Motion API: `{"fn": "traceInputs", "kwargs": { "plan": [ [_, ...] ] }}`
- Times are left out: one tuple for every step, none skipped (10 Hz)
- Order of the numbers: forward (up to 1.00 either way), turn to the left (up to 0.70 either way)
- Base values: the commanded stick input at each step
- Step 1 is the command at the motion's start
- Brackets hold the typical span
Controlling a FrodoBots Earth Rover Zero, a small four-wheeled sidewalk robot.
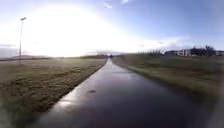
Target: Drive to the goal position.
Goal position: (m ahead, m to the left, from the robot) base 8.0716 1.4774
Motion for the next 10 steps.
{"fn": "traceInputs", "kwargs": {
  "plan": [
    [1.0,-0.13],
    [1.0,0.0],
    [1.0,0.0],
    [1.0,0.0],
    [1.0,0.0],
    [1.0,0.0],
    [1.0,0.0],
    [1.0,0.0],
    [1.0,0.0],
    [1.0,0.0]
  ]
}}
